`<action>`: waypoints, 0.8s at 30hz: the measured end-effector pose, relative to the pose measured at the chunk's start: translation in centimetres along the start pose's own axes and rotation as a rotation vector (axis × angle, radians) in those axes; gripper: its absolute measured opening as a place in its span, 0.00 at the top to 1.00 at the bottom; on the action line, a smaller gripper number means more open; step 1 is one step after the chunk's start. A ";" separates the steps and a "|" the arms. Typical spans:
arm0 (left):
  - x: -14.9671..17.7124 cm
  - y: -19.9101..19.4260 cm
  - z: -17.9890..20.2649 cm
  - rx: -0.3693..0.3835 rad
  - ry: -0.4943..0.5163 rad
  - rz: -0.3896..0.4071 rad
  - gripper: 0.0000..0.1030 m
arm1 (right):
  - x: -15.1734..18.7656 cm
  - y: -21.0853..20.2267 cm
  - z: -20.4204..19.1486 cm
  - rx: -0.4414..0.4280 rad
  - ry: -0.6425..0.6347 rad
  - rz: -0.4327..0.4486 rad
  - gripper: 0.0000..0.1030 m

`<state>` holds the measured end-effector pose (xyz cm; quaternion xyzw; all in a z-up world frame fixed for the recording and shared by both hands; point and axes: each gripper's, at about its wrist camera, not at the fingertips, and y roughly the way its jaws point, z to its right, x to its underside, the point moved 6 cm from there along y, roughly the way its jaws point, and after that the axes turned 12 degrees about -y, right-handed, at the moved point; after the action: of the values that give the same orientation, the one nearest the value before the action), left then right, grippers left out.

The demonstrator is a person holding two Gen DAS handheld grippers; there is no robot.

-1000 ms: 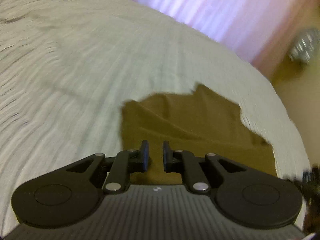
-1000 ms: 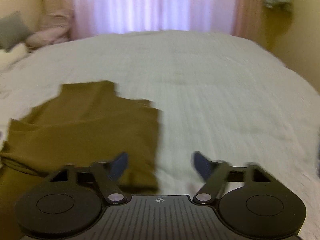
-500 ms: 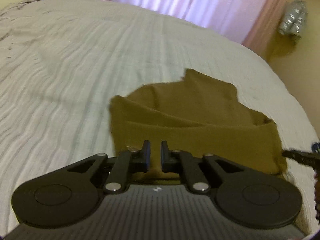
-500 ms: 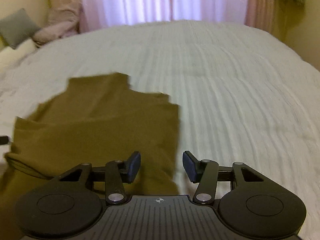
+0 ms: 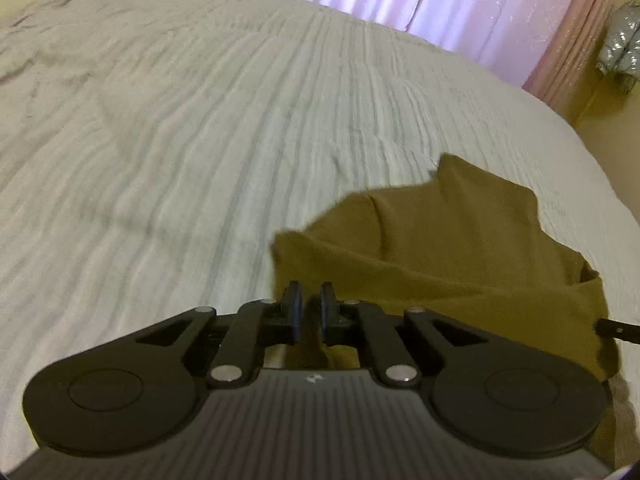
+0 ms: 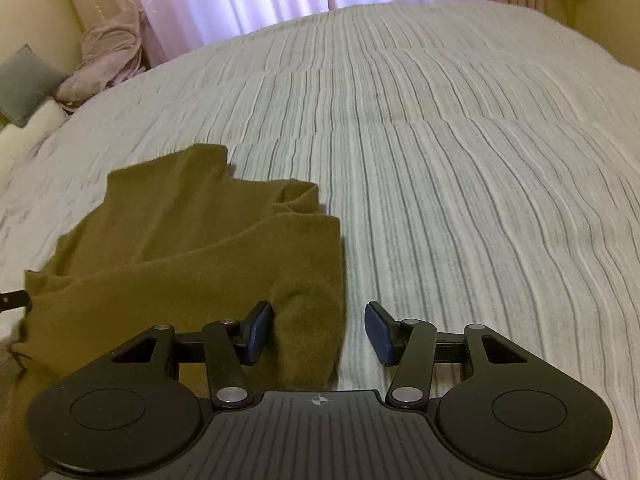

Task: Fold clothes

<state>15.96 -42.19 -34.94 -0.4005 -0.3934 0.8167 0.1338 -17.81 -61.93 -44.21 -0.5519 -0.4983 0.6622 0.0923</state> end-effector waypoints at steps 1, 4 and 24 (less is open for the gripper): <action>-0.6 -0.3 -0.1 0.007 -0.008 0.000 0.95 | -0.8 0.5 0.0 -0.019 0.006 -0.001 0.51; -2.9 0.2 0.6 0.042 0.000 0.002 0.89 | -3.3 2.0 -0.1 -0.076 0.024 -0.005 0.50; -9.2 14.9 10.4 0.349 -0.065 -0.235 0.66 | -13.3 12.2 -1.0 -0.404 0.160 -0.064 0.51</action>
<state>15.46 -62.42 -37.23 -0.2963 -0.2942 0.8635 0.2828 -6.76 -76.25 -44.87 -0.5939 -0.6293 0.4997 0.0397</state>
